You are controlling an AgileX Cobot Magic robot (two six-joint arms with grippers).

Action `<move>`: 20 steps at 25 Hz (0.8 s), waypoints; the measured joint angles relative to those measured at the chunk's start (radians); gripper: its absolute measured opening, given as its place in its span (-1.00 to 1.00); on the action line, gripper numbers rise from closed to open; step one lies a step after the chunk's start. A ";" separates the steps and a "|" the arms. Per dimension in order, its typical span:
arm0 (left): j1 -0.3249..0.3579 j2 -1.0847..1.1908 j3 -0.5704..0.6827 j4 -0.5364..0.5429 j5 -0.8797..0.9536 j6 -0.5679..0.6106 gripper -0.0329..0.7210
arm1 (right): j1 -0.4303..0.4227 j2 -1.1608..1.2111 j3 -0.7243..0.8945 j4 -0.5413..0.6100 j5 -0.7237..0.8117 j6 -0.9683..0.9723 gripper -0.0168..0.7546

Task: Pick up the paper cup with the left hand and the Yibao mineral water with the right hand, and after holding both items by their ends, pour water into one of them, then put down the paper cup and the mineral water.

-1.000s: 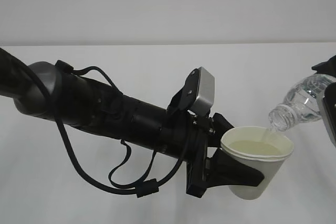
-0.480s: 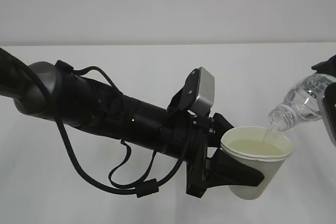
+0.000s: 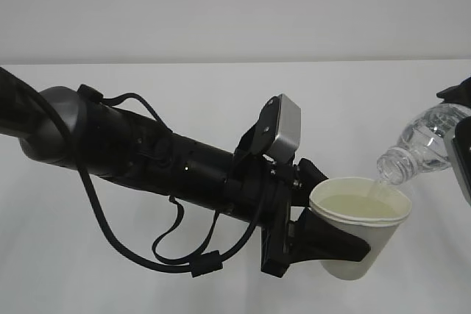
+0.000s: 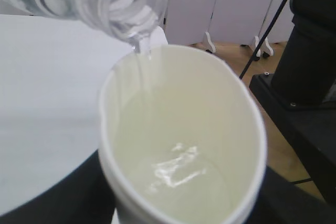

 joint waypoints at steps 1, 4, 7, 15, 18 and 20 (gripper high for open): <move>0.000 0.000 0.000 0.000 0.000 0.000 0.23 | 0.000 0.000 0.000 0.000 0.000 0.000 0.10; 0.000 0.000 0.000 0.000 0.002 0.000 0.23 | 0.000 0.000 0.000 -0.001 0.000 0.000 0.10; 0.000 0.000 0.000 0.000 0.002 0.000 0.23 | 0.000 0.000 0.000 -0.001 -0.002 0.000 0.10; 0.000 0.002 0.000 0.002 0.002 0.000 0.23 | 0.008 0.000 0.000 -0.004 -0.002 0.000 0.10; 0.000 0.002 0.000 0.002 0.002 0.000 0.23 | 0.011 0.000 0.000 -0.004 -0.002 0.000 0.10; 0.000 0.002 0.000 0.002 0.002 0.000 0.23 | 0.011 0.000 0.000 -0.004 -0.002 0.002 0.10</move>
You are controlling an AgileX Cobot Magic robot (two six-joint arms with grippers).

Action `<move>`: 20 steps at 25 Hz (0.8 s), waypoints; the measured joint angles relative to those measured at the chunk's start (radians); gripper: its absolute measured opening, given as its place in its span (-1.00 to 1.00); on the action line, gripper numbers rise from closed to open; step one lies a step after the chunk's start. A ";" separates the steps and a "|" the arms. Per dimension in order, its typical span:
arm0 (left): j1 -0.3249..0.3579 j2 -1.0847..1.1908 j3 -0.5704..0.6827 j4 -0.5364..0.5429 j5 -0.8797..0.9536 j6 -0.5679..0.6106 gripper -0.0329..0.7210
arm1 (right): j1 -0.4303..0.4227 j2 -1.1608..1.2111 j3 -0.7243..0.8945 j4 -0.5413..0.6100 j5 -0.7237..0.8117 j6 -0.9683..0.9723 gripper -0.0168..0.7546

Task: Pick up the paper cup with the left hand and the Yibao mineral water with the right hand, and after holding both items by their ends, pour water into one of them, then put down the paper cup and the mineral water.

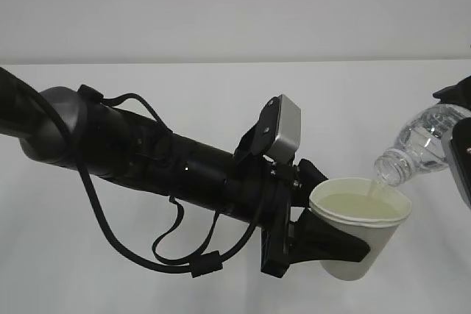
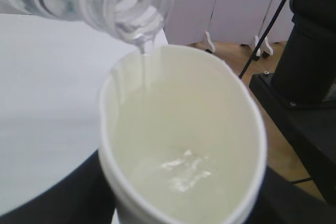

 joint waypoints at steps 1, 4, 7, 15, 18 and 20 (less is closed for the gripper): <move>0.000 0.000 0.000 0.000 0.000 0.000 0.23 | 0.000 0.000 0.000 0.000 0.000 0.005 0.10; 0.000 0.000 0.000 0.000 0.000 0.000 0.23 | -0.004 0.000 0.000 0.000 0.000 0.018 0.10; 0.000 0.000 0.000 0.000 0.000 0.000 0.23 | 0.002 0.000 0.000 0.000 0.000 0.034 0.10; 0.000 0.000 0.000 0.000 0.000 0.000 0.23 | 0.003 0.000 0.000 0.000 0.000 0.075 0.10; 0.000 0.000 0.000 0.000 0.000 0.000 0.23 | 0.003 0.000 0.000 0.000 -0.002 0.090 0.10; 0.000 0.000 0.000 0.000 0.000 0.000 0.23 | 0.003 0.000 0.000 0.000 -0.002 0.108 0.10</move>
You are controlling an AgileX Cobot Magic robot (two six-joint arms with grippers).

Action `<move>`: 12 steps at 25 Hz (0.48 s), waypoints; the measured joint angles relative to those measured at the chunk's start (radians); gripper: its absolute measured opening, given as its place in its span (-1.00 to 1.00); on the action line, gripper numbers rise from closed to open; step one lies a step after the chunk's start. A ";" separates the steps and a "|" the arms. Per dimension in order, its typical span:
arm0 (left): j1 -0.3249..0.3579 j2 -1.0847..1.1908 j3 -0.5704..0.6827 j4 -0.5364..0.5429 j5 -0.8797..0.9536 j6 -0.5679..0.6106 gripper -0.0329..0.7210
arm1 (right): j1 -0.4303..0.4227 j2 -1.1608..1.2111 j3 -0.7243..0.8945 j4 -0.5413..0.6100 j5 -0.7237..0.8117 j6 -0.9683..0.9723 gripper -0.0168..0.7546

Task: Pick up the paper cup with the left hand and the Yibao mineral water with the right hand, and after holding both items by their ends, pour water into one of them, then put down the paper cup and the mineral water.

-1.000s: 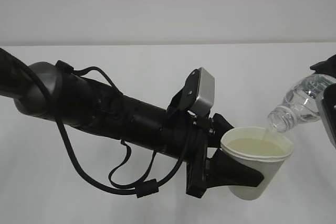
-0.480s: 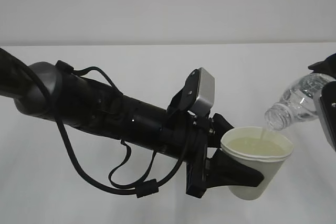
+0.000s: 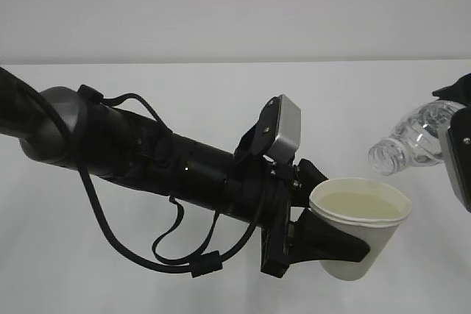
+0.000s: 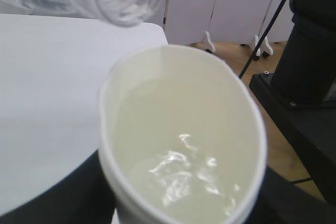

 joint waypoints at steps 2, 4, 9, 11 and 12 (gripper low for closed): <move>0.000 0.000 0.000 0.000 0.000 0.000 0.23 | 0.000 0.000 0.000 0.000 -0.002 0.021 0.10; 0.000 0.000 0.000 0.000 0.000 0.000 0.23 | 0.000 0.000 0.000 0.000 -0.004 0.053 0.10; 0.000 0.000 0.000 -0.006 0.000 0.000 0.23 | 0.000 0.000 0.000 0.000 -0.006 0.129 0.10; 0.000 0.000 0.000 -0.010 0.000 0.000 0.23 | 0.000 0.000 0.000 0.000 -0.006 0.165 0.10; 0.000 0.000 0.000 -0.010 0.000 0.000 0.23 | 0.000 0.000 0.000 0.000 -0.006 0.181 0.10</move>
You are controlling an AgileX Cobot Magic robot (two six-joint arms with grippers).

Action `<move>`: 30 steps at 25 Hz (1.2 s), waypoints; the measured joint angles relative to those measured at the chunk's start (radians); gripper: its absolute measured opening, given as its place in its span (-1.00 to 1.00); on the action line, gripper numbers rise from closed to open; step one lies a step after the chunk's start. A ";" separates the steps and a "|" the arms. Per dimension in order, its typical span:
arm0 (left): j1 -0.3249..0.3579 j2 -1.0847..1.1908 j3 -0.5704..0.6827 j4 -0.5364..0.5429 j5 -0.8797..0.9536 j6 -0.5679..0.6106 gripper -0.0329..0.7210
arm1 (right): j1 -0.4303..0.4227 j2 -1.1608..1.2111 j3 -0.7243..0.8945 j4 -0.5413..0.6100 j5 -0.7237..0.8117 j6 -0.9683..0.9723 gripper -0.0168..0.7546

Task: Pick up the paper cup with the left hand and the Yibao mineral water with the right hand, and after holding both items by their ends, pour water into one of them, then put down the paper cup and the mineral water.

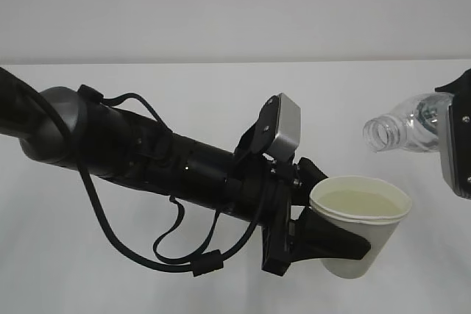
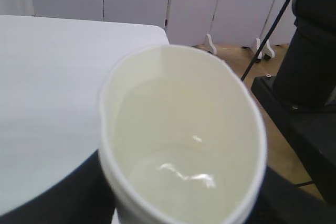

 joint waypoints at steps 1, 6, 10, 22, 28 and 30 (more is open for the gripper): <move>0.000 0.000 0.000 0.000 0.000 0.000 0.23 | 0.000 0.000 0.000 0.000 0.000 0.018 0.10; 0.000 0.000 0.000 -0.006 0.000 0.000 0.23 | 0.000 0.000 0.000 0.000 -0.002 0.081 0.10; 0.000 0.000 0.000 -0.008 -0.005 0.000 0.23 | 0.000 0.000 0.000 0.000 -0.005 0.118 0.10; 0.000 0.000 0.000 -0.010 -0.009 0.000 0.23 | 0.000 0.000 0.000 0.000 -0.073 0.267 0.10; 0.000 0.000 0.000 -0.014 -0.009 0.000 0.23 | 0.000 0.000 0.000 0.000 -0.079 0.316 0.10; 0.000 0.000 0.000 -0.014 -0.009 0.000 0.23 | 0.000 0.000 0.000 0.000 -0.079 0.335 0.10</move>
